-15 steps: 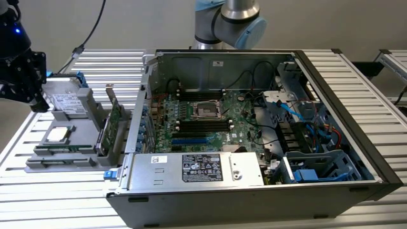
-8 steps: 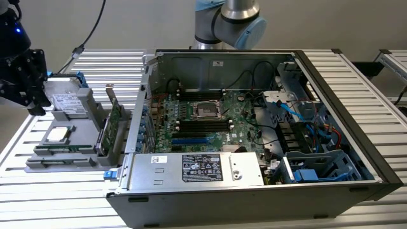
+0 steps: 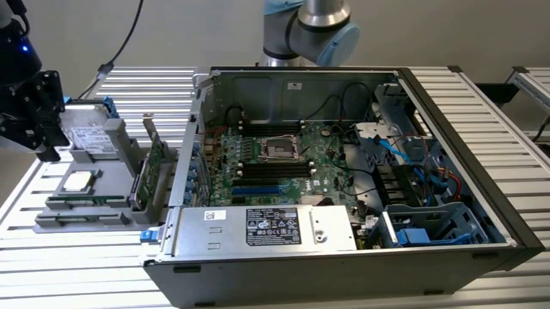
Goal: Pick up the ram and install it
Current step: 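Pick up the ram and move it above insertion slot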
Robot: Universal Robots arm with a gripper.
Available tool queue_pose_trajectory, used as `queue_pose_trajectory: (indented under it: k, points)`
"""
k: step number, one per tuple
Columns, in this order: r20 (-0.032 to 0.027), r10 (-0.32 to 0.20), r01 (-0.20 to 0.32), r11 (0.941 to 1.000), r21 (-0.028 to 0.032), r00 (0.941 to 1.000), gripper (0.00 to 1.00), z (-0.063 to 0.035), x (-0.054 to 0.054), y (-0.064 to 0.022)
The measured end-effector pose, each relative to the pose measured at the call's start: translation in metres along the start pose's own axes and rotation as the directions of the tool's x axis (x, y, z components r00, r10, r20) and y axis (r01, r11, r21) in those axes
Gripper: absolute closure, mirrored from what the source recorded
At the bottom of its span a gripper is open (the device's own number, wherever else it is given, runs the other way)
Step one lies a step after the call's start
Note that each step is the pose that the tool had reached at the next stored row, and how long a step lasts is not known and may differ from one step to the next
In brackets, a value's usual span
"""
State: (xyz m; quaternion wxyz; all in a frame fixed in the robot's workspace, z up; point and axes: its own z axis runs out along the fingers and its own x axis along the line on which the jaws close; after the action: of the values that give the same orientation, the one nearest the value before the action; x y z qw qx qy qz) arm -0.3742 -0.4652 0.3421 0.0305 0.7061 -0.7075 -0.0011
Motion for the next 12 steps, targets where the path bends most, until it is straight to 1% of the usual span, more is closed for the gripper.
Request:
queue_pose_trajectory:
  k: [7,12]
  points:
    - [-0.0002,-0.006,0.006,1.0000,0.0003,1.0000,0.64,0.0134,0.000,0.0112]
    - [-0.0002,-0.017,0.017,0.9998,0.0007,0.9998,0.64,0.0225,0.000,0.0135]
